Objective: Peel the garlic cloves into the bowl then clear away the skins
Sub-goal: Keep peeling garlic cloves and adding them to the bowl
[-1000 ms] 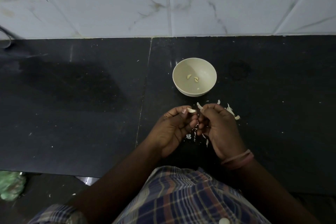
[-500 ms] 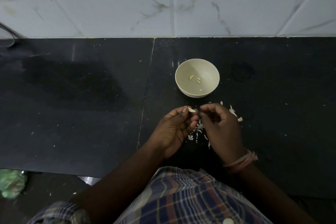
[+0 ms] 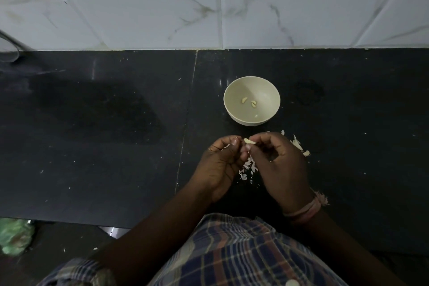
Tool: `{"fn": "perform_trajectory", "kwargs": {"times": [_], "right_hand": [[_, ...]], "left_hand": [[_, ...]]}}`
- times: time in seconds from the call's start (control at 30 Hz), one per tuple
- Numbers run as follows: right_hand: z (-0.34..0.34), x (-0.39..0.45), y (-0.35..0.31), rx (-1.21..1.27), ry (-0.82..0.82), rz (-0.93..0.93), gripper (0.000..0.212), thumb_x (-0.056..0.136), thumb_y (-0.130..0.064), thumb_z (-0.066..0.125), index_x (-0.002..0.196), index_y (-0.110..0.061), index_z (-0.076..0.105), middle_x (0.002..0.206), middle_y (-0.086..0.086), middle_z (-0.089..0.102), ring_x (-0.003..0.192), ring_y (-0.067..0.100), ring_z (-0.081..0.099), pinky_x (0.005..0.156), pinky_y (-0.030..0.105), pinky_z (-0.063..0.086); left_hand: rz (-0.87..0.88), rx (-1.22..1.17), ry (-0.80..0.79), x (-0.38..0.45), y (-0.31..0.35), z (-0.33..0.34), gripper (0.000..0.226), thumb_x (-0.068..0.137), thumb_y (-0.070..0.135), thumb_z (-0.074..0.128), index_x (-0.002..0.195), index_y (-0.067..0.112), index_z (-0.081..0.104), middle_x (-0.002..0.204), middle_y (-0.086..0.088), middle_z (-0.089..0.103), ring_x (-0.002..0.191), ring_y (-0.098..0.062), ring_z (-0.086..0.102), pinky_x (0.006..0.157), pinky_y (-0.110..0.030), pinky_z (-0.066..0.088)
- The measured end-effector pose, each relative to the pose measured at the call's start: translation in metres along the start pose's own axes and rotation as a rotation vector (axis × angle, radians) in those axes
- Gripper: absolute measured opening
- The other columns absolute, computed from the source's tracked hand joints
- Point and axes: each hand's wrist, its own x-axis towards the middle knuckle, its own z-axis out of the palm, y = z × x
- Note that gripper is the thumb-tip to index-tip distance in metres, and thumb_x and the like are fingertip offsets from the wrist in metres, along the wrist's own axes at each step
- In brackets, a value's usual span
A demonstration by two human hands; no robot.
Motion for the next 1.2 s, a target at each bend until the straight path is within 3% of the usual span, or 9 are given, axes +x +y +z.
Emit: {"fn": "perform_trajectory", "kwargs": {"times": [0.13, 0.27, 0.37, 0.47, 0.63, 0.8, 0.97, 1.1, 1.2], "right_hand": [[0.005, 0.001, 0.011, 0.106, 0.046, 0.139, 0.004, 0.097, -0.015, 0.066, 0.097, -0.014, 0.07, 0.088, -0.005, 0.072, 0.082, 0.01, 0.07, 0.076, 0.033, 0.058], [0.009, -0.007, 0.011, 0.068, 0.093, 0.038, 0.013, 0.104, -0.021, 0.052, 0.103, -0.013, 0.062, 0.096, -0.008, 0.068, 0.091, 0.007, 0.066, 0.081, 0.029, 0.054], [0.016, -0.017, 0.014, 0.021, -0.11, -0.089, 0.017, 0.106, -0.018, 0.047, 0.114, -0.01, 0.06, 0.122, -0.007, 0.068, 0.115, 0.004, 0.063, 0.095, 0.022, 0.049], [0.022, -0.018, 0.034, -0.097, -0.17, 0.004, 0.017, 0.107, -0.018, 0.043, 0.117, -0.013, 0.056, 0.139, -0.006, 0.061, 0.127, 0.005, 0.057, 0.103, 0.028, 0.048], [0.013, -0.01, 0.039, -0.132, -0.014, 0.073, 0.013, 0.107, -0.024, 0.042, 0.109, -0.019, 0.053, 0.131, -0.01, 0.064, 0.115, 0.0, 0.061, 0.095, 0.031, 0.05], [0.026, -0.027, 0.03, -0.116, -0.224, -0.171, 0.026, 0.107, -0.02, 0.039, 0.13, -0.019, 0.052, 0.143, -0.002, 0.059, 0.137, 0.006, 0.049, 0.11, 0.025, 0.04], [0.019, -0.019, 0.033, -0.108, -0.013, 0.08, 0.008, 0.107, -0.02, 0.042, 0.102, -0.021, 0.048, 0.107, -0.014, 0.066, 0.094, -0.008, 0.063, 0.071, 0.017, 0.044], [0.015, -0.017, 0.016, -0.015, -0.005, 0.006, 0.007, 0.105, -0.017, 0.051, 0.106, -0.017, 0.058, 0.108, -0.013, 0.069, 0.098, -0.004, 0.064, 0.08, 0.013, 0.048], [0.017, -0.015, 0.012, 0.036, 0.034, 0.013, 0.012, 0.099, -0.013, 0.061, 0.105, -0.024, 0.063, 0.1, -0.017, 0.067, 0.094, 0.001, 0.066, 0.079, 0.015, 0.051]], "left_hand": [[0.017, 0.158, 0.037, 0.002, -0.004, -0.001, 0.022, 0.099, -0.01, 0.049, 0.107, -0.003, 0.068, 0.1, -0.018, 0.075, 0.091, -0.021, 0.075, 0.078, -0.024, 0.06], [-0.041, 0.195, -0.014, 0.0, -0.006, 0.005, 0.043, 0.092, -0.02, 0.032, 0.12, -0.01, 0.064, 0.118, -0.025, 0.071, 0.112, -0.032, 0.069, 0.096, -0.031, 0.057], [-0.094, 0.204, -0.053, -0.005, 0.0, 0.009, 0.033, 0.098, -0.003, 0.038, 0.112, -0.002, 0.067, 0.104, -0.018, 0.073, 0.095, -0.025, 0.071, 0.086, -0.032, 0.057], [-0.136, 0.17, -0.027, -0.007, 0.0, 0.008, 0.029, 0.102, 0.009, 0.042, 0.104, 0.005, 0.07, 0.095, -0.012, 0.073, 0.083, -0.018, 0.073, 0.08, -0.031, 0.058], [-0.076, 0.201, 0.107, -0.003, -0.005, -0.001, 0.018, 0.099, 0.002, 0.058, 0.112, -0.004, 0.068, 0.107, -0.022, 0.075, 0.096, -0.026, 0.076, 0.079, -0.031, 0.062], [-0.042, 0.243, 0.099, -0.007, -0.003, 0.0, 0.015, 0.097, 0.005, 0.061, 0.096, 0.003, 0.076, 0.095, -0.018, 0.076, 0.08, -0.02, 0.075, 0.072, -0.03, 0.062], [-0.063, 0.298, 0.144, -0.009, 0.003, -0.003, 0.008, 0.091, 0.009, 0.072, 0.099, 0.006, 0.072, 0.089, -0.011, 0.077, 0.07, -0.012, 0.072, 0.067, -0.025, 0.062], [-0.016, 0.391, 0.192, -0.006, 0.002, -0.004, 0.025, 0.076, 0.022, 0.085, 0.078, 0.01, 0.063, 0.065, -0.005, 0.062, 0.056, -0.011, 0.062, 0.072, -0.033, 0.059], [-0.048, 0.408, 0.129, -0.008, -0.002, -0.001, 0.018, 0.085, 0.024, 0.078, 0.095, 0.01, 0.074, 0.083, -0.011, 0.071, 0.069, -0.014, 0.066, 0.08, -0.037, 0.056]]}}
